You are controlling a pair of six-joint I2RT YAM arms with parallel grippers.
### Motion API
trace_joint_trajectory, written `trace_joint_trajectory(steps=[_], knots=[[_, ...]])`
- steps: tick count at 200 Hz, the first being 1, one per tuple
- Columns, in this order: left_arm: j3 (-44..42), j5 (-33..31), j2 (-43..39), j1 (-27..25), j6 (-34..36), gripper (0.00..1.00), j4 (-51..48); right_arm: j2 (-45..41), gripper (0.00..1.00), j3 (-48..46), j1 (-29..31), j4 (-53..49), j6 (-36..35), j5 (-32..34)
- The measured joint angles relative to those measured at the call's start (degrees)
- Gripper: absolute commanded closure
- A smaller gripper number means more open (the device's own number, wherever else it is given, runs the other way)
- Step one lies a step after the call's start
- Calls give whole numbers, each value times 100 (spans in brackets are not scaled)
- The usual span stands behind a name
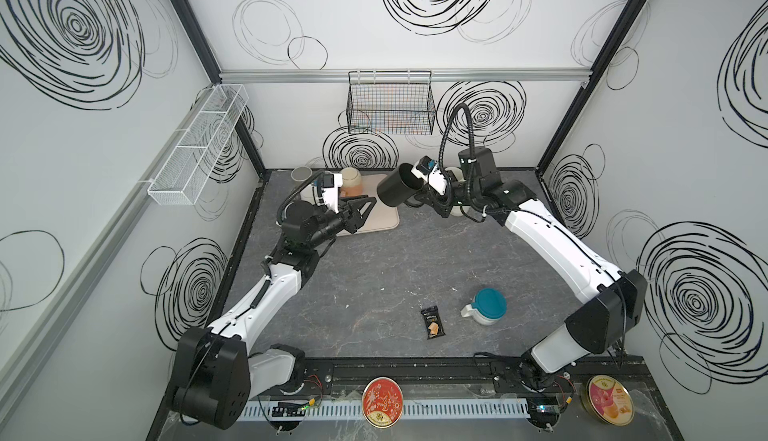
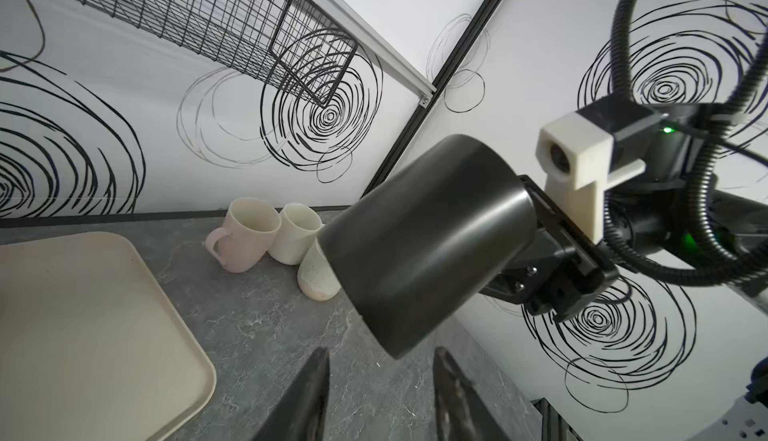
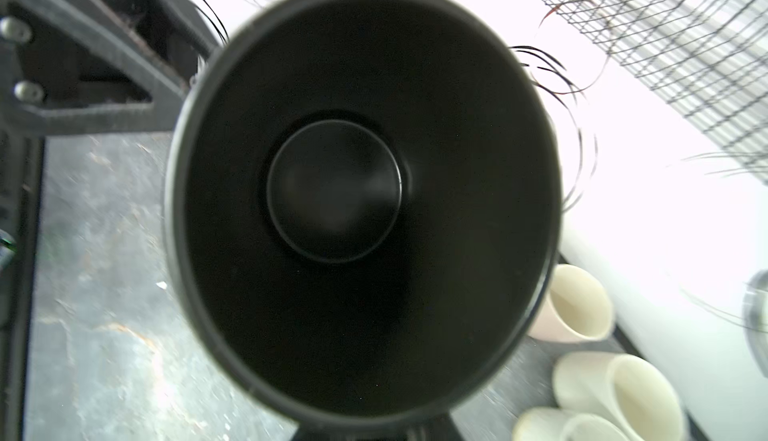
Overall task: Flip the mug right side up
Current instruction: 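Carry the black mug upright beside the speckled mug with the right gripper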
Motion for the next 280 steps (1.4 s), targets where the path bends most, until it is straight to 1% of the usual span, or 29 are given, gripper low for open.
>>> trace_joint_trajectory(steps=[34,54,74,106,127,149,176,212,240,280], knots=[[149,-234,446,-157,7,56,-393,35,100,0,-66,-540,-688,577],[149,-275,752,-227,4,56,-588,149,100,-4,-179,-876,-892,820],[149,-293,992,-282,4,57,-682,188,100,-190,-348,-951,-1047,970],[149,-304,1196,-376,-33,57,-669,291,100,-531,-627,-1010,-1305,1338],[146,-334,1276,-472,-127,57,-555,599,100,-549,-756,-1045,-1429,1803],[111,-398,1392,-629,-264,58,-273,940,100,-562,-933,-1051,-1508,2114],[92,-470,1641,-933,-428,58,31,1193,100,-684,-1207,-1025,-1617,2319],[92,-487,1985,-1244,-610,59,315,1222,100,-1086,-1504,-798,-1897,2625],[94,-485,2162,-1305,-717,59,468,1224,100,-1388,-1650,-564,-2105,2778],[105,-485,2306,-1327,-791,60,579,1226,100,-1541,-1755,-243,-2282,2702]])
